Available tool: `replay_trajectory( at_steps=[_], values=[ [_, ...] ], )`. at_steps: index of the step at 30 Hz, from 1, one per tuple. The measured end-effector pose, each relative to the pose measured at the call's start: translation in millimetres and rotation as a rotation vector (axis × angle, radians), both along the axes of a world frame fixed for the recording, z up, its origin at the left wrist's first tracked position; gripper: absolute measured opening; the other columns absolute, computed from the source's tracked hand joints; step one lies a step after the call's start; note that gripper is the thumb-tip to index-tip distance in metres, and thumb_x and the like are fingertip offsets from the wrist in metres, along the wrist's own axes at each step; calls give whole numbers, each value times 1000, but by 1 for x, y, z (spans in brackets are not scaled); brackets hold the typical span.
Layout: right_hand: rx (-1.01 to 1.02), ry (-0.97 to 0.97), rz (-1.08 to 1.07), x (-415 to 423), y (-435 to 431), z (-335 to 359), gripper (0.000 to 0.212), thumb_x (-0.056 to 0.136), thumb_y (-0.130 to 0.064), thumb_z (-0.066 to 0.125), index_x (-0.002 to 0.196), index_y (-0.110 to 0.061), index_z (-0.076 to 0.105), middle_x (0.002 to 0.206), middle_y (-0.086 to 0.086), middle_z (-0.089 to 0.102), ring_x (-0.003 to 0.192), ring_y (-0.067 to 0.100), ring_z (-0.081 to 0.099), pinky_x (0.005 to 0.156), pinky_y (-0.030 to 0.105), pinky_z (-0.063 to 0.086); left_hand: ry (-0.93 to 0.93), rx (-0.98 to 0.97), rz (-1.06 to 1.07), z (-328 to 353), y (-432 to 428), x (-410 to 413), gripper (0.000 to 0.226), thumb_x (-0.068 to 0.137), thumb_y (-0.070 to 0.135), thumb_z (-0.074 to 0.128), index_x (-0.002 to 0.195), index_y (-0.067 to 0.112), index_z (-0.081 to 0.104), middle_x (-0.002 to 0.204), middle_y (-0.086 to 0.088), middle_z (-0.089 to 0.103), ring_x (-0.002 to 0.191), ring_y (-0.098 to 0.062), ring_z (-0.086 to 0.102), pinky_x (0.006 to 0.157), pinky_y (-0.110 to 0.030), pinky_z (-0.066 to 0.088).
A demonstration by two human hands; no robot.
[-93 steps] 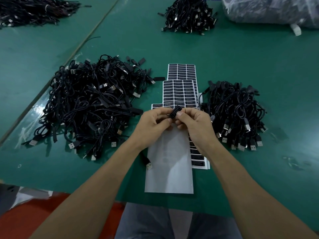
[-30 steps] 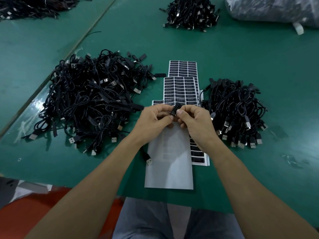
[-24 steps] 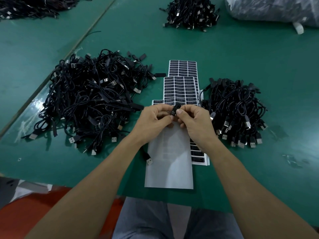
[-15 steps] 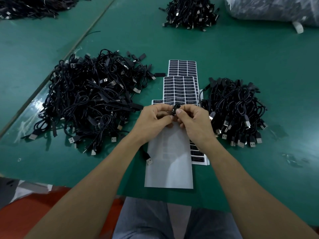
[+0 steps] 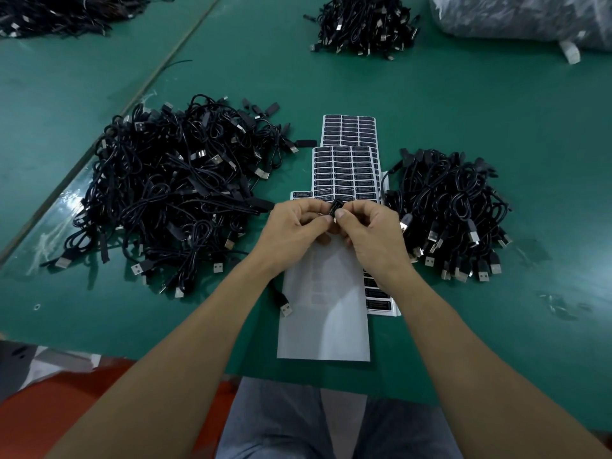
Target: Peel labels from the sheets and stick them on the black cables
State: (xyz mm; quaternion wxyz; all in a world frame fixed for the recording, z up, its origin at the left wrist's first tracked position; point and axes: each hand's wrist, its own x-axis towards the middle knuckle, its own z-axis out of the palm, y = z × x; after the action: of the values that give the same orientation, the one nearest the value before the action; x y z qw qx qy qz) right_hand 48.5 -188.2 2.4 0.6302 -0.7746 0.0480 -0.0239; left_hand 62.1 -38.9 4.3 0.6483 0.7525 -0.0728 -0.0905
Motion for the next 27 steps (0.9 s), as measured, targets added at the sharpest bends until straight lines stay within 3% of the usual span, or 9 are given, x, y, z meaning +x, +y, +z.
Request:
replay_trajectory(
  at_steps=[13, 19, 24, 27],
  values=[
    [6, -10, -28, 0, 3, 0, 17, 92, -11, 67, 76, -17, 69, 54, -17, 64, 52, -3, 56, 56, 11, 43, -4, 16, -10, 4, 0, -1, 24, 96, -6, 56, 87, 13, 67, 58, 9, 69, 56, 0, 62, 61, -12, 50],
    [7, 8, -83, 1, 6, -1, 9, 87, -18, 74, 81, -17, 68, 73, -3, 71, 64, 4, 62, 65, 23, 49, -7, 22, 8, 3, 0, 0, 27, 96, -6, 56, 86, 16, 67, 58, 9, 70, 54, 0, 62, 60, -13, 51],
    [61, 60, -174, 3, 4, -2, 39, 76, -28, 84, 92, -25, 49, 87, 6, 68, 83, 25, 64, 81, 45, 56, -31, 21, 2, 1, 2, 1, 25, 96, -7, 56, 90, 14, 69, 66, 5, 71, 61, -3, 63, 65, -16, 53],
    [46, 36, -120, 4, 3, -4, 29, 79, -28, 83, 98, -28, 60, 83, -2, 68, 81, 14, 65, 79, 35, 56, -45, 22, -11, 0, 2, 1, 26, 95, -8, 55, 91, 13, 69, 66, 6, 71, 63, -1, 63, 64, -15, 52]
  ],
)
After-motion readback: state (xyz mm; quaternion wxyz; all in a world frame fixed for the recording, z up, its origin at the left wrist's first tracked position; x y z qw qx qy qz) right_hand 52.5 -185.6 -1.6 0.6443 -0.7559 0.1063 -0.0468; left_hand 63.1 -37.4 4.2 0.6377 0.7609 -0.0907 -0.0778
